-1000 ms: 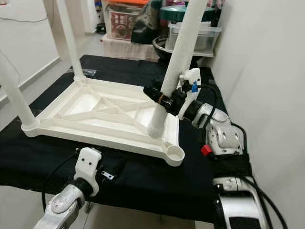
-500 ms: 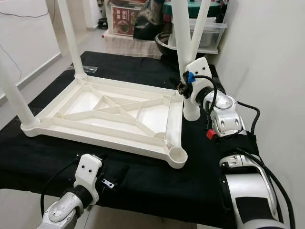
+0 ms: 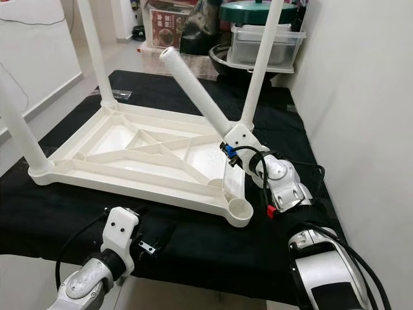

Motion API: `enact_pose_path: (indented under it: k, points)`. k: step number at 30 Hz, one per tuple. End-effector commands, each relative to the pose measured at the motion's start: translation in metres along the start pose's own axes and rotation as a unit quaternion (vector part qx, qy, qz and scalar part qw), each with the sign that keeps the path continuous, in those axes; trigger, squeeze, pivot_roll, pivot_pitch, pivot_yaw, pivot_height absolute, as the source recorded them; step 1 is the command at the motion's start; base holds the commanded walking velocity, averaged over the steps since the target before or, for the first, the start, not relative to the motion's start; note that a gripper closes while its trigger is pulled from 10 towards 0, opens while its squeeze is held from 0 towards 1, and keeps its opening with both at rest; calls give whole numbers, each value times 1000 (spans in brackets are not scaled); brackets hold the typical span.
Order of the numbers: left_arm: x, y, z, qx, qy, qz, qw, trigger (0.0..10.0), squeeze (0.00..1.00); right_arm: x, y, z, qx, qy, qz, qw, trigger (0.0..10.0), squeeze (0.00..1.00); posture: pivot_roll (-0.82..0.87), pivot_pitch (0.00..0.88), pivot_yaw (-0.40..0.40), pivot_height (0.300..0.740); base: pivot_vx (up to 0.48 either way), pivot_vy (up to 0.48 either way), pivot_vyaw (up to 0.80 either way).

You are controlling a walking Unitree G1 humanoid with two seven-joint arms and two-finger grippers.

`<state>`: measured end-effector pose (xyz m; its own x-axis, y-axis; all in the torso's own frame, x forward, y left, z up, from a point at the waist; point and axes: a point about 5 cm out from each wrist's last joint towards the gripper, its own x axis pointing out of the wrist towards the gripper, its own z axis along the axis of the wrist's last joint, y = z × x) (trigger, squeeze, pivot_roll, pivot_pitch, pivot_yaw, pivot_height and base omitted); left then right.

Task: Building children table

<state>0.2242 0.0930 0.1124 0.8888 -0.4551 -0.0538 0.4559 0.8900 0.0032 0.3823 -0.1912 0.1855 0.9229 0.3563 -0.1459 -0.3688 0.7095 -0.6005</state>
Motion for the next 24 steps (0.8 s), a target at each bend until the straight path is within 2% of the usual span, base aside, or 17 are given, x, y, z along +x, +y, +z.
enact_pose_path:
  k: [1, 5, 6, 7, 8, 14, 16, 19, 24]
  points:
    - [1, -1, 2, 6, 2, -5, 1000, 10000, 0, 2, 6, 2, -2, -9, 3, 1000, 10000, 0, 83, 0, -66, 740, 0, 0, 0]
    - [3, 0, 2, 5, 1, -4, 1000, 10000, 0, 8, 10, 13, 58, -31, -13, 998, 10000, 0, 75, 0, -64, 740, 0, 0, 0]
    - [3, 0, 2, 5, 1, -4, 1000, 10000, 0, 8, 10, 13, 58, -31, -13, 998, 10000, 0, 75, 0, -64, 740, 0, 0, 0]
    - [4, -1, 2, 5, 1, -4, 1000, 10000, 0, 13, 13, 24, 92, -51, -17, 994, 10000, 0, 75, 0, -67, 740, 0, 0, 0]
    - [4, -1, 2, 5, 1, -4, 1000, 10000, 0, 13, 13, 24, 92, -51, -17, 994, 10000, 0, 75, 0, -67, 740, 0, 0, 0]
    - [5, 1, 4, 7, -3, 0, 1000, 10000, 0, 20, 19, 45, 178, -88, -28, 980, 10000, 0, 80, 0, -77, 740, 0, 0, 0]
    - [5, 1, 4, 7, -4, 1, 1000, 10000, 0, 20, 19, 46, 185, -89, -29, 978, 10000, 0, 80, 0, -77, 740, 0, 0, 0]
    - [6, 2, 4, 8, -5, 4, 1000, 10000, 0, 25, 23, 57, 242, -97, -41, 965, 10000, 0, 76, 0, -77, 740, 0, 0, 0]
    - [7, 3, 4, 9, -5, 5, 1000, 10000, 0, 28, 28, 69, 283, -107, -43, 952, 10000, 0, 73, 0, -78, 740, 0, 0, 0]
